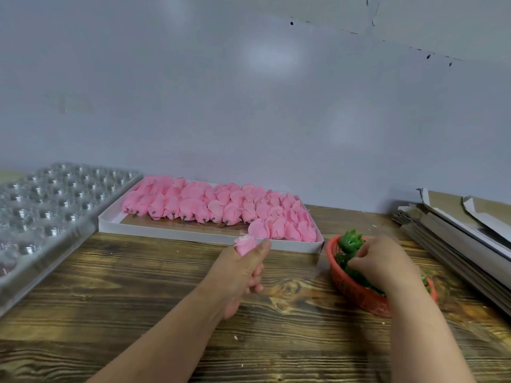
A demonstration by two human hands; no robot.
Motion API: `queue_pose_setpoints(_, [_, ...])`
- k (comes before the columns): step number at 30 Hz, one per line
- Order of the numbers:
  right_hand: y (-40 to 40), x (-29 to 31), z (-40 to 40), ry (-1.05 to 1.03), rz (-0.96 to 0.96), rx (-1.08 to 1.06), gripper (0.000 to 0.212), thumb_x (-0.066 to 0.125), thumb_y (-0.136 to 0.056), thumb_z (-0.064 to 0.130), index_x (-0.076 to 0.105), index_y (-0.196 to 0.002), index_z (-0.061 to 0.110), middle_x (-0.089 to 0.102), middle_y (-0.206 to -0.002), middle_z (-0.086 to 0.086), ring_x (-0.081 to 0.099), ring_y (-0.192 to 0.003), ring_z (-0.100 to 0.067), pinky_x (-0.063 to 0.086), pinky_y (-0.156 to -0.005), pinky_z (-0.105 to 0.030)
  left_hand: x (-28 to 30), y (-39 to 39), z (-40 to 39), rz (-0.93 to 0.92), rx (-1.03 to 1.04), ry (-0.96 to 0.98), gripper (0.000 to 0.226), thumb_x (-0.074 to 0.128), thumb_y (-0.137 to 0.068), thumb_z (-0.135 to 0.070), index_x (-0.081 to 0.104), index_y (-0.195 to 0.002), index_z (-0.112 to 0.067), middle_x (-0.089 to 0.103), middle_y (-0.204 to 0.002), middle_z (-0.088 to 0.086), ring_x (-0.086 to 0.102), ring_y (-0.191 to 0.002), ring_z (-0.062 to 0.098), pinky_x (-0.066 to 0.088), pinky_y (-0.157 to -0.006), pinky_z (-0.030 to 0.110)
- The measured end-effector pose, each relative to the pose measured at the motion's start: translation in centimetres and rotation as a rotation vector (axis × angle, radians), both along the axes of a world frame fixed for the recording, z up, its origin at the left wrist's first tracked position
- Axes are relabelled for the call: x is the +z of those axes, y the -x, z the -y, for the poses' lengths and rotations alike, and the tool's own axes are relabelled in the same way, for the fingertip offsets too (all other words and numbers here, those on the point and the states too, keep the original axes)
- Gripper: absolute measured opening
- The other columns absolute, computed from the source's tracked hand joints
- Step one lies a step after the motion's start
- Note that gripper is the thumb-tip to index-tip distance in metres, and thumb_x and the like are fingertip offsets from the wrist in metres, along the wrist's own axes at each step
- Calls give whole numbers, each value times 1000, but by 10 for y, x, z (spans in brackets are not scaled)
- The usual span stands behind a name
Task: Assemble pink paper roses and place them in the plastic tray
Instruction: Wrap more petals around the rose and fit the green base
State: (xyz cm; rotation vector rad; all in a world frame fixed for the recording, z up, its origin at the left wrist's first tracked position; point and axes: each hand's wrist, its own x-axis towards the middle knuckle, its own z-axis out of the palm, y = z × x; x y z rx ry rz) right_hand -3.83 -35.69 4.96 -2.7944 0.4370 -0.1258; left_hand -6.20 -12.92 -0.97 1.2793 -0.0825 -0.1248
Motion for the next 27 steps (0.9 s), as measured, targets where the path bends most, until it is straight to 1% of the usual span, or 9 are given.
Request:
queue_pose_setpoints(2, [0, -1, -1, 38, -72, 60, 16, 64, -76, 21, 67, -88, 11, 65, -77, -6, 63, -79, -25, 55, -75, -36, 1, 0, 0, -3, 4, 5, 33, 62, -70, -46, 50, -76, -16, 40, -50, -5, 35, -40, 5, 41, -48, 22])
queue_pose_setpoints(4, [0, -2, -3, 80, -97, 89, 12, 60, -76, 18, 67, -83, 10, 62, -73, -4, 63, -78, -25, 55, -72, -33, 1, 1, 0, -9, 6, 1, 32, 62, -75, -46, 50, -76, -17, 39, -50, -5, 34, -41, 6, 43, -49, 22])
queue_pose_setpoints(6, [-1, -3, -5, 87, -85, 81, 13, 56, -77, 13, 69, -81, 13, 66, -77, -4, 63, -79, -24, 56, -75, -35, -1, 0, 0, -25, 15, 15, 30, 61, -82, -43, 50, -73, -16, 39, -49, -4, 34, -41, 7, 45, -49, 22])
queue_pose_setpoints(8, [-1, -4, -6, 81, -61, 76, 16, 55, -78, 11, 70, -79, 15, 67, -79, -4, 63, -79, -24, 56, -76, -37, -4, -1, 1, -31, 18, 8, 31, 61, -85, -40, 50, -69, -16, 40, -48, -5, 35, -40, 7, 46, -50, 23])
queue_pose_setpoints(12, [-1, -5, -5, 82, -45, 85, 16, 56, -77, 10, 71, -77, 17, 67, -79, -4, 63, -80, -24, 56, -78, -38, -9, -2, 3, -23, -4, -39, 34, 63, -82, -43, 48, -67, -17, 42, -49, -5, 35, -39, 6, 47, -54, 26])
queue_pose_setpoints(16, [0, -5, -7, 79, -61, 96, 16, 57, -79, 13, 71, -77, 19, 67, -80, -2, 63, -80, -23, 55, -79, -39, -9, -1, 4, -20, -14, -51, 37, 64, -70, -49, 48, -67, -17, 42, -49, -6, 36, -39, 5, 46, -56, 26])
queue_pose_setpoints(19, [0, -6, -7, 80, -26, 84, 16, 56, -80, 11, 70, -79, 16, 67, -81, -3, 63, -80, -24, 56, -78, -39, -8, 0, 4, -29, -3, -60, 36, 64, -74, -47, 48, -67, -16, 43, -49, -6, 37, -39, 5, 47, -55, 26])
queue_pose_setpoints(23, [-1, -4, -4, 12, 47, 28, 15, 53, -85, 10, 67, -82, 15, 65, -80, -6, 63, -77, -27, 56, -75, -43, -8, 0, 5, -36, 12, -65, 32, 61, -89, -37, 49, -70, -15, 44, -49, -7, 37, -41, 5, 48, -52, 23])
queue_pose_setpoints(27, [-3, -4, 0, -135, 168, -22, 15, 52, -88, 12, 62, -77, 12, 62, -76, -9, 60, -77, -29, 53, -75, -43, -8, -1, 5, -61, 36, -63, 31, 61, -89, -38, 50, -71, -15, 45, -50, -6, 38, -42, 6, 48, -53, 24])
